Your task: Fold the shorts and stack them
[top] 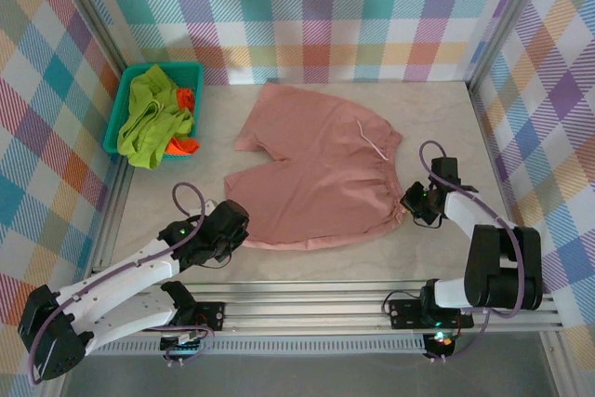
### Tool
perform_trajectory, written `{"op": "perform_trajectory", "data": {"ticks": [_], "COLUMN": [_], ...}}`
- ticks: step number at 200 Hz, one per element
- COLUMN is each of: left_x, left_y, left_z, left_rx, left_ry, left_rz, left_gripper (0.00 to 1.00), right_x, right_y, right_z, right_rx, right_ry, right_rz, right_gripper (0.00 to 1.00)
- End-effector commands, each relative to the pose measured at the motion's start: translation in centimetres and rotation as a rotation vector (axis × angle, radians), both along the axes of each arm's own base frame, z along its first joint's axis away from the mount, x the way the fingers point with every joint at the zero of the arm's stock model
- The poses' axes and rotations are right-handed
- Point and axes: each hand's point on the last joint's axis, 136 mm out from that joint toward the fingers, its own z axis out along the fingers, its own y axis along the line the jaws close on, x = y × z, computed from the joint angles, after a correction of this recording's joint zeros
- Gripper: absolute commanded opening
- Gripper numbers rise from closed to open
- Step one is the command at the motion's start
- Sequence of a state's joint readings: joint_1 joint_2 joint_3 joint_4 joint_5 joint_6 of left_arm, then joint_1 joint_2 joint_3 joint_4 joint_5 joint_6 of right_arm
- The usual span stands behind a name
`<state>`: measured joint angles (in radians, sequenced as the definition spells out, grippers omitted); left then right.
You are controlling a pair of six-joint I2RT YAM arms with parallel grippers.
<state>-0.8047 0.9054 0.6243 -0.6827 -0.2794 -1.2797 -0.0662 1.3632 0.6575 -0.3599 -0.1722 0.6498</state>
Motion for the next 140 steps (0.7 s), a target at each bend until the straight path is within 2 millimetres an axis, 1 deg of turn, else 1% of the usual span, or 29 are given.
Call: {"op": "perform_trajectory", "data": {"ticks": [1, 10, 24, 48, 90, 107, 116, 128, 140], "left_x": [1.5, 1.8, 1.9, 2.1, 1.9, 1.8, 1.9, 2.2, 2.9], "left_y": [1.0, 1.7, 3.0, 5.0, 7.6, 8.2, 8.3, 8.1, 7.5], "left_z": [4.3, 5.9, 8.4, 12.7, 20.4, 23.5, 25.0, 26.8, 28.4], "left_rx": [0.046, 0.058, 0.089, 0.131, 0.206, 0.213, 0.214, 0.222, 0.237], "left_ry": [-0.138, -0.173, -0.227, -0.321, -0.466, -0.525, -0.558, -0.595, -0.622], "left_rz": [0.002, 0.013, 0.029, 0.05, 0.061, 0.061, 0.058, 0.046, 0.029], "left_gripper": [0.0, 0.0, 0.0, 0.0, 0.0, 0.0, 0.0, 0.0, 0.0], "right_x": [0.8, 0.6, 0.1, -1.0, -3.0, -3.8, -4.2, -4.6, -4.9], "right_y": [-0.2, -0.2, 0.0, 0.9, 1.8, 2.3, 2.6, 2.8, 2.7], "right_z": [2.9, 3.9, 5.6, 8.6, 15.0, 17.2, 18.0, 18.7, 19.0], "right_rx": [-0.008, -0.013, -0.012, 0.018, 0.038, 0.06, 0.073, 0.085, 0.079], "right_ry": [-0.068, -0.083, -0.113, -0.165, -0.284, -0.323, -0.332, -0.332, -0.328], "right_rz": [0.006, 0.014, 0.031, 0.072, 0.11, 0.119, 0.124, 0.131, 0.128], "right_gripper": [0.04, 0.0, 0.0, 0.0, 0.0, 0.0, 0.0, 0.0, 0.0]}}
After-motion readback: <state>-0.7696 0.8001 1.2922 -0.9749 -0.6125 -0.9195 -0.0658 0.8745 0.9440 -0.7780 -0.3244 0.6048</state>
